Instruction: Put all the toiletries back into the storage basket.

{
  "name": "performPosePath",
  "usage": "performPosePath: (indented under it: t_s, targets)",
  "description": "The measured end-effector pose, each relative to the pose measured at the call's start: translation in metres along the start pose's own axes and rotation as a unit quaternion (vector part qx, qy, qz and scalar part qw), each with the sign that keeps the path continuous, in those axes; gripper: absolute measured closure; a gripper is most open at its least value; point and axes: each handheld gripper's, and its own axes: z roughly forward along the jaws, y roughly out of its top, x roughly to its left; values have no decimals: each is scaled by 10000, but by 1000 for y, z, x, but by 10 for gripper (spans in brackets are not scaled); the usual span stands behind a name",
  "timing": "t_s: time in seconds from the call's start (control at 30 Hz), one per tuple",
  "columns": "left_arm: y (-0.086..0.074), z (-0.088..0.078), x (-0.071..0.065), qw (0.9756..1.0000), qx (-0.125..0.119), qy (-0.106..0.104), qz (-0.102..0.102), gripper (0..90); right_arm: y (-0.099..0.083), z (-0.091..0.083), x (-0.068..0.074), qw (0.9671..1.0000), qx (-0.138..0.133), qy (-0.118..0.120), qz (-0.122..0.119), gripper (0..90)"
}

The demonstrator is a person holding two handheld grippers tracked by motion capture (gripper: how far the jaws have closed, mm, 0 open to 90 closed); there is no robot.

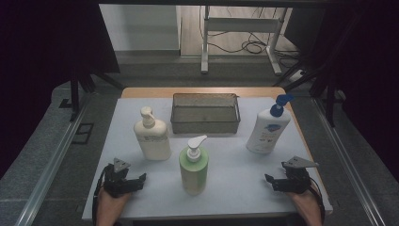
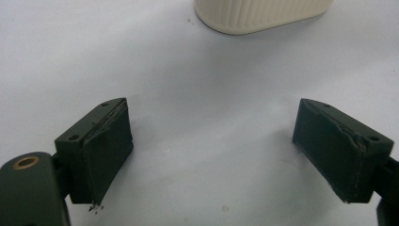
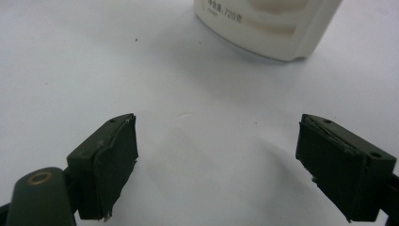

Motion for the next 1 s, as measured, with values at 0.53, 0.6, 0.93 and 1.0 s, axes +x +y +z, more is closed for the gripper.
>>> performPosePath:
  t_s: [0.53, 0.6, 0.93, 1.0]
  targets:
    - [0, 0, 0, 10000, -6, -3, -6, 121, 9, -3, -10, 9999, -17, 48, 141, 128]
    - [0, 0, 0, 10000, -7, -4, -6, 121, 11, -5, -12, 9999, -42, 24, 159, 125]
    - [0, 0, 0, 10000, -7, -4, 0, 121, 20, -5, -23, 9999, 10, 16, 151, 133]
    - [0, 0, 0, 10000, -8, -3, -1, 121, 23, -6, -26, 9997, 49, -16, 257, 144]
